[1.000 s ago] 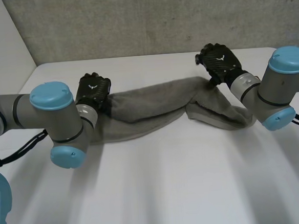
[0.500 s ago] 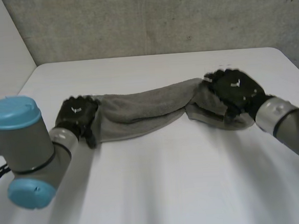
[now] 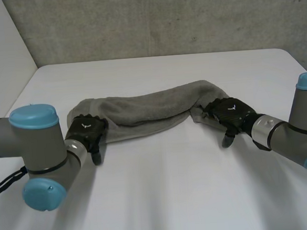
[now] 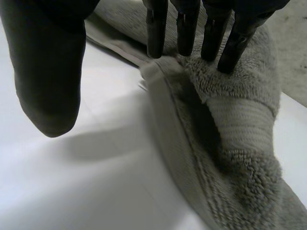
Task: Fold the towel.
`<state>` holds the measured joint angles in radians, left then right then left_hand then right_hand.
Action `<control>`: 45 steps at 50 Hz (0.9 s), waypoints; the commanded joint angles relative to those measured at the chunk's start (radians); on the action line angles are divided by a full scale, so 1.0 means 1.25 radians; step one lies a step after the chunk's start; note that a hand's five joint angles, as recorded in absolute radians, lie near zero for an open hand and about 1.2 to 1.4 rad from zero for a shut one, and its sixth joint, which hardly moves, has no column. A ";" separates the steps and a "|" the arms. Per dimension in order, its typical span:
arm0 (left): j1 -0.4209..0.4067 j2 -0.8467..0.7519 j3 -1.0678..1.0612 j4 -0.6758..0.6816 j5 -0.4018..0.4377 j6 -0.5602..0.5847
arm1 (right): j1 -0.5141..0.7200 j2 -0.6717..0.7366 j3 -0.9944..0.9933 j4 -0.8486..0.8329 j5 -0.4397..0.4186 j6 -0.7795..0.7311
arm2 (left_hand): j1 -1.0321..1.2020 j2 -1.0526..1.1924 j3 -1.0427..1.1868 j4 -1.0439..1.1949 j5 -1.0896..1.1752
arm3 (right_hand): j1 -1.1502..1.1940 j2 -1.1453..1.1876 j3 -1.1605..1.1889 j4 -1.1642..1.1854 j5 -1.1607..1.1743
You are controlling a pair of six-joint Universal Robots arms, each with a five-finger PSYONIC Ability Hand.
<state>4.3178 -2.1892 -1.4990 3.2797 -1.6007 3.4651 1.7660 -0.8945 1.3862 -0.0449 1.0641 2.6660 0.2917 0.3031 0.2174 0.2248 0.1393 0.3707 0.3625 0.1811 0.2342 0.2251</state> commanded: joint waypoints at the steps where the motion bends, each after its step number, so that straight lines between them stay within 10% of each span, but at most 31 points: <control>1: 0.000 -0.029 0.046 -0.001 -0.001 0.001 | 0.000 0.066 -0.091 0.000 0.049 0.003 | 0.006 -0.004 -0.034 -0.040 -0.012 | 0.027 0.034 -0.005 -0.048 0.004; 45: 0.000 -0.109 0.157 0.056 -0.004 0.000 | 0.030 0.173 -0.234 -0.039 0.099 0.070 | 0.212 0.203 -0.034 -0.040 0.194 | 0.286 0.292 -0.005 -0.048 0.263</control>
<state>4.3182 -2.3208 -1.3060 3.3129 -1.6046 3.4663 1.8035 -0.6748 1.0930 -0.0932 1.1885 2.7511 0.4843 0.4886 0.2174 0.2248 0.3186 0.6985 0.6969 0.1811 0.2342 0.5305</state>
